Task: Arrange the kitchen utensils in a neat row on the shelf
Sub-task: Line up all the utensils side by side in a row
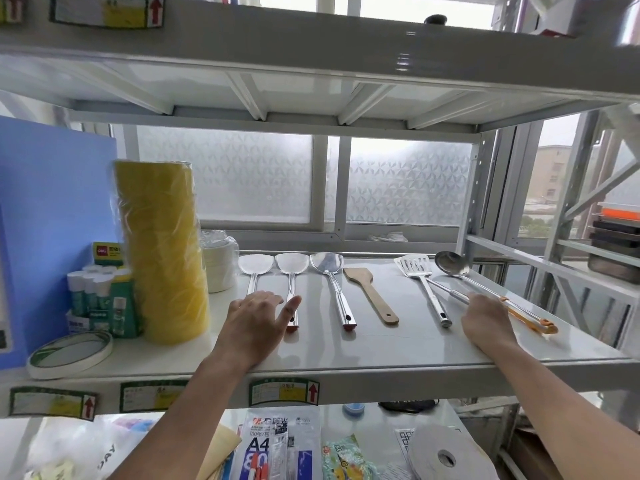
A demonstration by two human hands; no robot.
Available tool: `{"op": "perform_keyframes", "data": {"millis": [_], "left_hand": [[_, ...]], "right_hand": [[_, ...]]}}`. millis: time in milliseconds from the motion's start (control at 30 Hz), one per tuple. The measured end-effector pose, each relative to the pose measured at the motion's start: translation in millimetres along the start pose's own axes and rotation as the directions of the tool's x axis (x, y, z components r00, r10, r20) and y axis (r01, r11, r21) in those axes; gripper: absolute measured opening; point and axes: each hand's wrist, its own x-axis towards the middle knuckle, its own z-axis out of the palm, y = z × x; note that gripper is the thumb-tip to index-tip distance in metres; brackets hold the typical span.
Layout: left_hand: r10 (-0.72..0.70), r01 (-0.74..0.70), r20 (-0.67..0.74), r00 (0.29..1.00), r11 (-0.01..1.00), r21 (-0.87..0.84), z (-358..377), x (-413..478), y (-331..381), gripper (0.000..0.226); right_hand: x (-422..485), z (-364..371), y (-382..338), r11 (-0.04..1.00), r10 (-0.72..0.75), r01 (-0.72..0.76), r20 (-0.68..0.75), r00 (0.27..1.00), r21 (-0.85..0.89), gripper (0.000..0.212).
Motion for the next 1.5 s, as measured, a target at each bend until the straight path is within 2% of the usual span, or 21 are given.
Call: {"op": "perform_keyframes", "data": {"millis": [100,233,400,700,867,933,1000,1067,1100,1167,1267,1333,1500], "left_hand": [[-0.006,0.006,0.003,1.0,1.0,-0.001,0,0,0,0.07],[-0.002,0.002,0.005,1.0,1.0,-0.003,-1,-1,1,0.07],[0.001,-0.001,0.015,1.0,1.0,0.015,0,0,0,0.071],[-0.001,0.0,0.02,1.0,1.0,0.016,2,1,-1,0.07],[-0.002,0.002,0.023,1.0,1.0,0.019,2,2,-2,0.067],[-0.001,0.0,0.019,1.0,1.0,0.022,2,2,-1,0.065],[0.003,-0.003,0.015,1.0,1.0,0.023,2,2,-1,0.064],[0.005,-0.005,0.016,1.0,1.0,0.022,1,2,-1,0.064],[0.006,-0.006,0.017,1.0,1.0,0.023,1,2,-1,0.064],[0.008,-0.008,0.015,1.0,1.0,0.025,2,1,-2,0.065],[0.01,-0.01,0.011,1.0,0.999,0.036,2,2,-2,0.065],[0.001,-0.002,0.014,1.0,0.999,0.04,3,2,-2,0.065],[0.009,-0.01,0.034,0.999,0.999,0.036,14,2,2,0.068]], "right_hand": [[-4,-5,-1,0.997,0.012,-0.01,-0.031,0.999,0.072,0.024],[-10,-11,-4,0.987,-0.002,0.014,-0.075,0.997,0.158,0.04],[-14,-13,-5,0.994,-0.023,0.029,-0.057,0.998,0.101,0.054],[-10,-9,-4,0.996,-0.083,0.08,0.053,0.995,0.047,0.052],[-12,-11,-7,0.991,-0.077,0.072,0.04,0.996,0.11,0.045],[-15,-14,-14,0.965,-0.163,0.18,-0.099,0.982,0.19,0.034],[-23,-16,-24,0.907,-0.327,0.371,-0.223,0.918,0.199,0.025],[-29,-14,-30,0.875,-0.436,0.459,-0.16,0.885,0.155,0.021],[-30,-12,-30,0.89,-0.429,0.435,-0.076,0.9,0.134,0.026],[-29,-11,-28,0.948,-0.313,0.304,0.098,0.945,0.099,0.036],[-24,-11,-32,0.978,-0.208,0.2,0.232,0.95,0.059,0.03],[-22,-10,-36,0.984,-0.176,0.176,0.254,0.951,0.024,0.027],[-20,5,-33,0.992,-0.121,0.127,0.191,0.974,-0.019,0.03]]}}
